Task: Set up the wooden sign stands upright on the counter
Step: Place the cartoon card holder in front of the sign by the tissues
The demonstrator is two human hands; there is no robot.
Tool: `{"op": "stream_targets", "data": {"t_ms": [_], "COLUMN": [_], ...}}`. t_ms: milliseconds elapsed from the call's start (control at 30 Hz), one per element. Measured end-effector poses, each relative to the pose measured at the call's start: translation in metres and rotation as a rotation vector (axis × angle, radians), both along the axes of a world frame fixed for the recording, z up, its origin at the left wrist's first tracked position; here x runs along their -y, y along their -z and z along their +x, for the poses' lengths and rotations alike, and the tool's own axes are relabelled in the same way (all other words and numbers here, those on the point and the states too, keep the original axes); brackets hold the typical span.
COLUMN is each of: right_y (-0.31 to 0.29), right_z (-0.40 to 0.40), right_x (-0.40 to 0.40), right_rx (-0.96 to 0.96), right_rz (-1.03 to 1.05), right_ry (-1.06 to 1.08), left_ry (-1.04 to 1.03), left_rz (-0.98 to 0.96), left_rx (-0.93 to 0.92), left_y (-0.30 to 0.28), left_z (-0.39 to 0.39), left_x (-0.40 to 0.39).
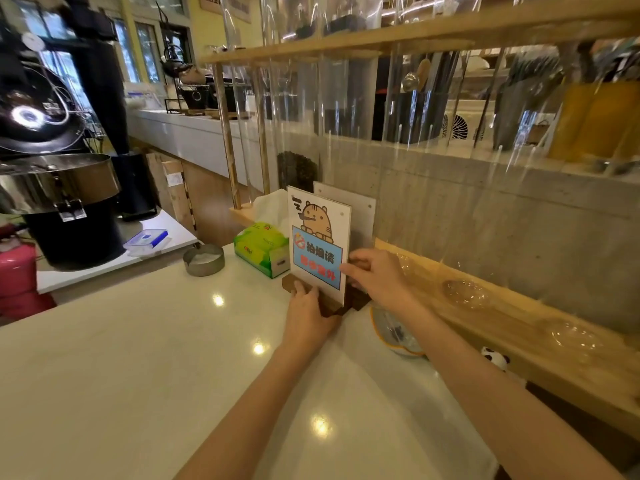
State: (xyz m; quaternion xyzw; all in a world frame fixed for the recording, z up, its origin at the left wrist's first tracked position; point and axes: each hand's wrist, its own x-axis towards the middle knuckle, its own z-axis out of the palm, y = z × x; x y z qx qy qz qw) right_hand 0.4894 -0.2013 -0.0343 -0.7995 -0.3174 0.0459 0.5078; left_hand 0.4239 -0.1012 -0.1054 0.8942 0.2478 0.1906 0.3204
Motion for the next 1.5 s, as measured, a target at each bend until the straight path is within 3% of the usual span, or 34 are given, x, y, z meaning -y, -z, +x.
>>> {"op": "stream_targets", "data": {"t_ms": [1233, 1500], "right_y": [0.000, -0.010], "right_z": [-0.005, -0.016], "right_x": [0.014, 0.008], "right_rx": [-0.008, -0.085], "right_rz": [-0.048, 0.009], "right_ry": [0.045, 0.035], "left_ry": [0.045, 0.064], "left_rz": [0.076, -0.024], "left_rx": [-0.092, -0.036], "left_y": [0.008, -0.007], "left_z": [0.004, -0.013], "left_x": [0.009, 0.001]}}
